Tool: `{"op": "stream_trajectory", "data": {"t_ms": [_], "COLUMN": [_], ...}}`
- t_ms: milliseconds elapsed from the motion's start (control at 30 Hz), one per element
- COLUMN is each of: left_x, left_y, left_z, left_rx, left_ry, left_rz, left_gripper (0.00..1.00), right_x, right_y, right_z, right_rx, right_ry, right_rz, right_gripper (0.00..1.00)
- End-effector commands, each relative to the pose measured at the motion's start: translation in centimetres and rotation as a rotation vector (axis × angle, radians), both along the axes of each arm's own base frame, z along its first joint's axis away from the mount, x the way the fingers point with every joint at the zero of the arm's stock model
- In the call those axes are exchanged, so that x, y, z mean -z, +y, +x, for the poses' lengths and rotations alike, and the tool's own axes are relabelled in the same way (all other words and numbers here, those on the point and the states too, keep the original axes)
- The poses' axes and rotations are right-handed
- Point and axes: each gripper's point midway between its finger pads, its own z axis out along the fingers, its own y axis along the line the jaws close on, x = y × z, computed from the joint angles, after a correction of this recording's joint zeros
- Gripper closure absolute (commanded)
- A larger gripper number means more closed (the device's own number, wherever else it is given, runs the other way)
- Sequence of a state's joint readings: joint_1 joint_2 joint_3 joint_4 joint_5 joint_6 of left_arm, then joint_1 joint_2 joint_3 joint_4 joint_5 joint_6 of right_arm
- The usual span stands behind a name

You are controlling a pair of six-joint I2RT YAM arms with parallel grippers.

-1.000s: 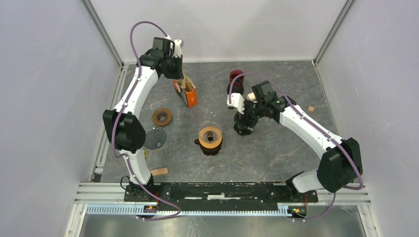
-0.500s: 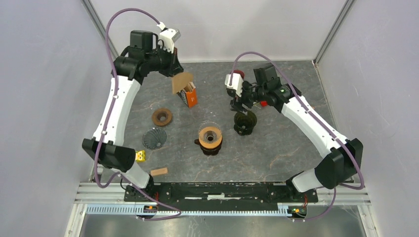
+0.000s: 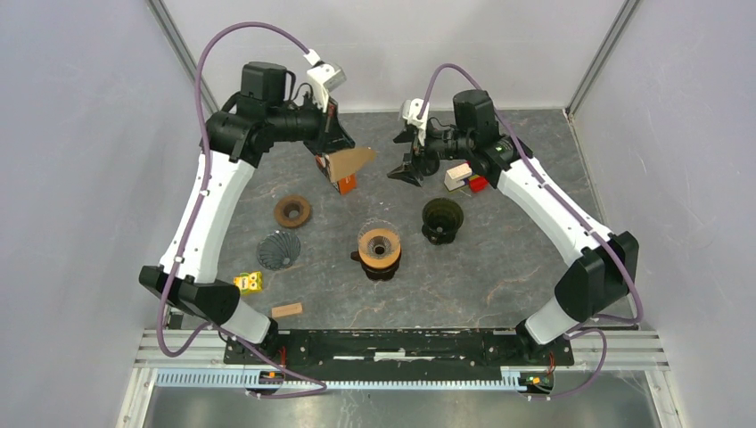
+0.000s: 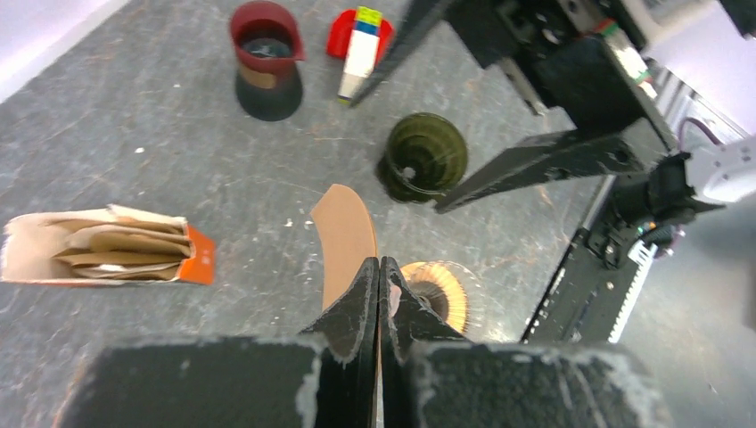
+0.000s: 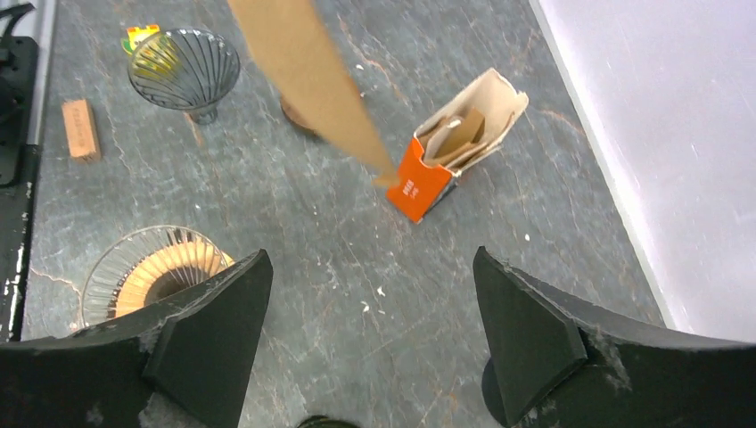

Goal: Place the coffee filter in the dripper
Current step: Pick up the coffee filter from the coffee filter holder.

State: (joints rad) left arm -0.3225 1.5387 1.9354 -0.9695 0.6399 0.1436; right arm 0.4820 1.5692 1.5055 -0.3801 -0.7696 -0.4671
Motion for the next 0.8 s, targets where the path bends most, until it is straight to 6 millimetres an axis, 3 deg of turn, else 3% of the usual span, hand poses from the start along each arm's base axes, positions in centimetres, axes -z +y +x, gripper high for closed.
{"op": "stream_trajectory", "data": {"t_ms": [0, 200, 300, 533, 767], "left_x": [-1.3, -0.8, -0.7, -1.0, -0.8], "left_y": [-1.9, -3.5, -4.2, -4.7, -5.2], "left_z": [-3.7, -5.0, -5.3, -5.3, -5.1], "left_rx": [0.110, 0.160, 0.179, 0.184, 0.193], "left_ry": [-0.023, -0.010, -0.003, -0.005, 0.006], "left_rz": [-0.030, -0.024, -0.024, -0.035, -0.041], "left_gripper": [0.98, 0.98, 0.98, 0.98, 0.98], "right_x": [-4.7, -4.3, -3.6, -2.3, -1.5], "right_y": [1.2, 1.8, 2.0, 2.2, 2.5], "right_z": [-0.5, -3.3, -4.5, -6.5, -6.8], "right_rx": [-0.087, -0.248, -0.306, -0.392, -0.392], "right_ry": [-0.085, -0.047, -0.010, 0.070, 0.116], "right_rz": [0.103, 0.124, 0.135, 0.169, 0.187], "right_gripper": [0.09, 0.05, 0.09, 0.35, 0.64]}}
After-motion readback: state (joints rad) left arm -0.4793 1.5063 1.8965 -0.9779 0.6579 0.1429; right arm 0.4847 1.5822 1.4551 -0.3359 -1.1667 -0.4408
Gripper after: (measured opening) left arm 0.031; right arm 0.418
